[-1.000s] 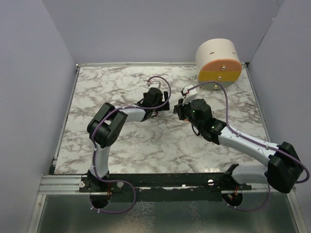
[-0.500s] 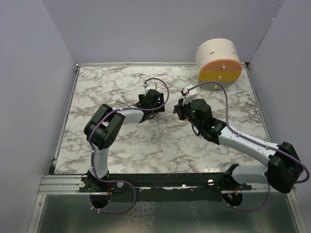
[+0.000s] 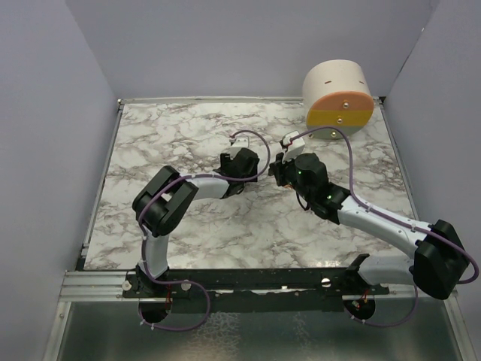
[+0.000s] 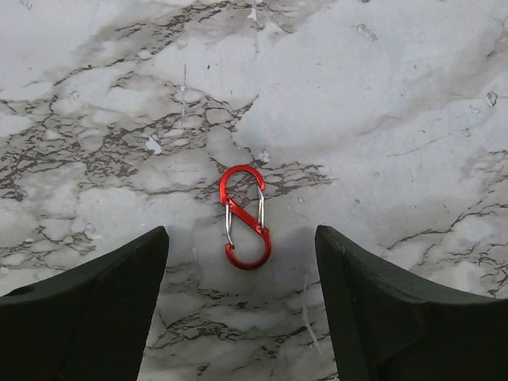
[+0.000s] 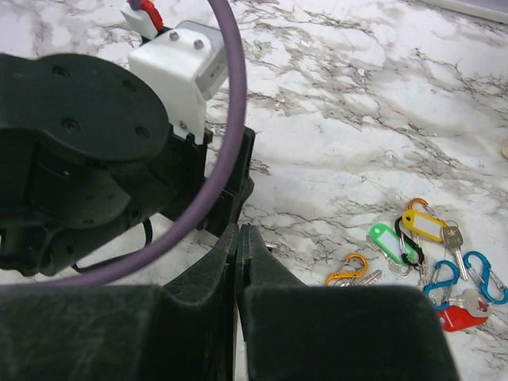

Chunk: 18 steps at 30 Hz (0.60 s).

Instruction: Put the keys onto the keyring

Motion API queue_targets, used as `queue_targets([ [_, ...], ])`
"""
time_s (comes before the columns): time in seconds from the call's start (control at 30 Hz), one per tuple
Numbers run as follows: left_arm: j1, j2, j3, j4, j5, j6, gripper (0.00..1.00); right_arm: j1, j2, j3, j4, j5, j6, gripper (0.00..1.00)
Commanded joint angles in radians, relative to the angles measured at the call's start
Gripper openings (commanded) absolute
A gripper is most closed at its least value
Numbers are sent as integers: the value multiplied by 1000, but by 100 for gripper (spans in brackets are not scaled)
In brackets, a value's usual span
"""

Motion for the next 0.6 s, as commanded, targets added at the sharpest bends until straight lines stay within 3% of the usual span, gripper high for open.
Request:
queue_targets([
  [0.0, -43, 51, 40, -123, -108, 1, 76, 7, -22, -1, -1, 11, -7, 1],
  [0.17, -46, 63, 50, -131, -123, -8, 69, 7, -23, -1, 0, 11, -8, 1],
  [0.57, -45, 115, 95, -143, -141, 3, 67, 7, -40, -7, 3, 20, -6, 1],
])
